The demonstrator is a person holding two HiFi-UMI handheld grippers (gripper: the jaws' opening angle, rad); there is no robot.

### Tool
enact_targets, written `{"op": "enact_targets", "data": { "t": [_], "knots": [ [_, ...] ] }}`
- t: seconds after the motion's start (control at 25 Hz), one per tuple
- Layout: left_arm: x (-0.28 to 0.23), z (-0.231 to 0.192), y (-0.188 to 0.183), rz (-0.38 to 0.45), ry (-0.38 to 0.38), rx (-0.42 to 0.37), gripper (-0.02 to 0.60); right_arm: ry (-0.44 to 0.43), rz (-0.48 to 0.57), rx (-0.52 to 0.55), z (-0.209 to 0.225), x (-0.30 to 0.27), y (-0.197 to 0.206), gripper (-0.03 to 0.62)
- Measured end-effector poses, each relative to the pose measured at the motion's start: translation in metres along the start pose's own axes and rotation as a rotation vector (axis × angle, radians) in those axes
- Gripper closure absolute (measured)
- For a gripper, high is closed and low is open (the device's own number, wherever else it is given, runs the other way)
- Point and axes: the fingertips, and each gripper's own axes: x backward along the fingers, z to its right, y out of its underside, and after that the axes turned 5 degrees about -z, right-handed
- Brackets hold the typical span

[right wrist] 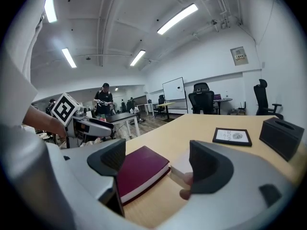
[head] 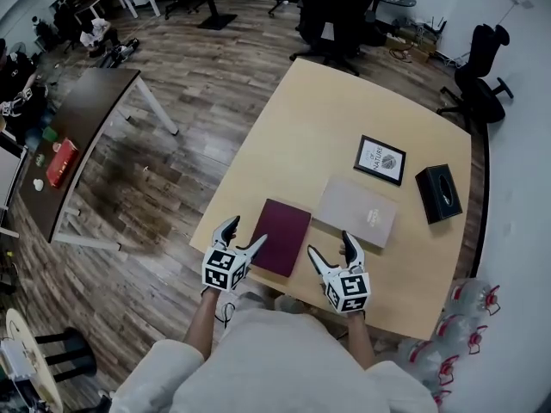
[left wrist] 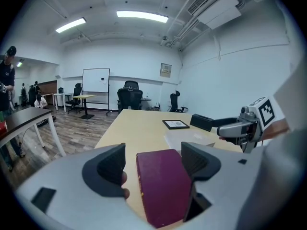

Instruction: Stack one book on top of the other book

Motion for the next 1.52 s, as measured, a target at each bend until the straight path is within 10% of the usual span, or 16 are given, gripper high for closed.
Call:
{"op": "enact_targets", "data": {
  "t": [1.52],
  "knots": [
    [-0.038, -0.005, 0.074, -0.171, 0.25, 0.085, 0.212, -0.012, -0.228, -0.17, -0.062, -0.059, 0.082, 0.184]
  ]
}}
